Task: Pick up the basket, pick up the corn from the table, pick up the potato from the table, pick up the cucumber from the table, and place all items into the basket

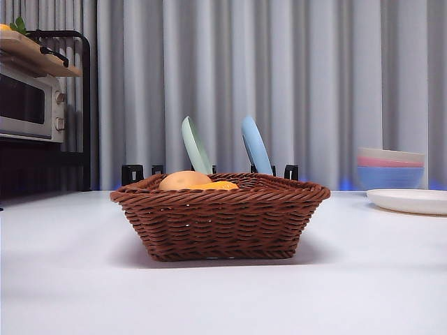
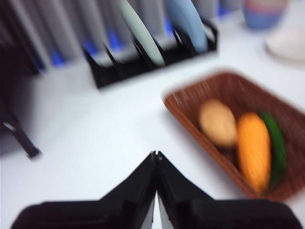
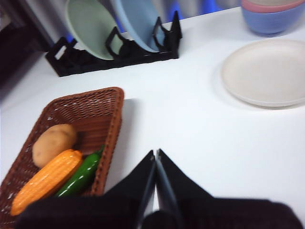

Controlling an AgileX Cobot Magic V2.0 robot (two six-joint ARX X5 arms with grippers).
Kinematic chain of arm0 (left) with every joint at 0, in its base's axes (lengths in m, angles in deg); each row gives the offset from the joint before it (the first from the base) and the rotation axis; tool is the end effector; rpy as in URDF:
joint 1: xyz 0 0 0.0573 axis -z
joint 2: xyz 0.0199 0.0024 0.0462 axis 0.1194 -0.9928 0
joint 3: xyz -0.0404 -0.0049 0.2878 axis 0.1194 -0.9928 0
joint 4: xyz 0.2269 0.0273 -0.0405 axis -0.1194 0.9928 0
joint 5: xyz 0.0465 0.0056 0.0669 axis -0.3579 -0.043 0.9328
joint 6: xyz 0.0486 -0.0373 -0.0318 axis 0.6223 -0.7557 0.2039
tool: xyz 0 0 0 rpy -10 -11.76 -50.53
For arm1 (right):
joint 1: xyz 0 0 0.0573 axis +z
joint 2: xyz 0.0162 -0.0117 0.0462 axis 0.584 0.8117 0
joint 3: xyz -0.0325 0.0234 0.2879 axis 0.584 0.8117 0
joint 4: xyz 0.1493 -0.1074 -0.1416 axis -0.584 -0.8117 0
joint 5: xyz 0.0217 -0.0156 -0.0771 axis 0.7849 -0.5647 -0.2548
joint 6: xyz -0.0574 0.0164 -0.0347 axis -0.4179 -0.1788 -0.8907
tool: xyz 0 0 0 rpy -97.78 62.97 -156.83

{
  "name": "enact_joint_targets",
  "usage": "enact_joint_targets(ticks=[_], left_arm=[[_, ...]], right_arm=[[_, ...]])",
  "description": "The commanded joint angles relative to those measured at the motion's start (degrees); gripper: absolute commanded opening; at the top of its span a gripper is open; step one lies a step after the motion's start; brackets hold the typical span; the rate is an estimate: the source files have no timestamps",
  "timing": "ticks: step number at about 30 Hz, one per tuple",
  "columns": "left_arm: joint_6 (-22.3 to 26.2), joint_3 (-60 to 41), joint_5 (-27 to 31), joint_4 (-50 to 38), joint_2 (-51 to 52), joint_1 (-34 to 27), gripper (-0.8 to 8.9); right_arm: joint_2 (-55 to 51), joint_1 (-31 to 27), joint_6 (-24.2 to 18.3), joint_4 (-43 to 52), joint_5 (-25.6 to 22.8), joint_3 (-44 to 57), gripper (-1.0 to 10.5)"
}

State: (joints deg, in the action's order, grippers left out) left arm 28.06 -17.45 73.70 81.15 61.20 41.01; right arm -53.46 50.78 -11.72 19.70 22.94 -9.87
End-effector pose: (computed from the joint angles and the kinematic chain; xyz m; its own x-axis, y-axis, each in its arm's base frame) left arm 0.0536 -0.0168 0.3025 0.9297 -0.2543 -0.2664 0.2876 0.9532 0.0937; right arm 0.0822 0.0221 0.2992 0.8969 0.2418 -0.3703 -0.1617 0.9586 0.2344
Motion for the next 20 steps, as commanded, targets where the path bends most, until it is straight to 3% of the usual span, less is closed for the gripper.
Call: enact_joint_targets(ticks=[1,6,8,13,20], left_arm=[[3.39,-4.74,-3.89,-7.61,3.67,-6.97,-0.01],[3.8,-17.53,-5.9,-20.26,9.66,-17.07,-0.01],[3.76,-22.93,-10.1,-23.37,11.87,-20.22,-0.01],[3.78,-32.02,-15.74,-26.71,16.52,-24.63,-0.01],[3.91,-36.74,-16.76,-26.34,20.65,-27.54,-0.01]], right_arm=[[-0.07,0.11,0.5,0.24,-0.33,-0.04,0.0],[-0.07,0.11,0.5,0.24,-0.42,-0.04,0.0],[-0.07,0.11,0.5,0.24,-0.42,-0.04,0.0],[-0.07,0.11,0.5,0.24,-0.42,-0.04,0.0],[-0.07,0.11,0.5,0.24,-0.42,-0.04,0.0]])
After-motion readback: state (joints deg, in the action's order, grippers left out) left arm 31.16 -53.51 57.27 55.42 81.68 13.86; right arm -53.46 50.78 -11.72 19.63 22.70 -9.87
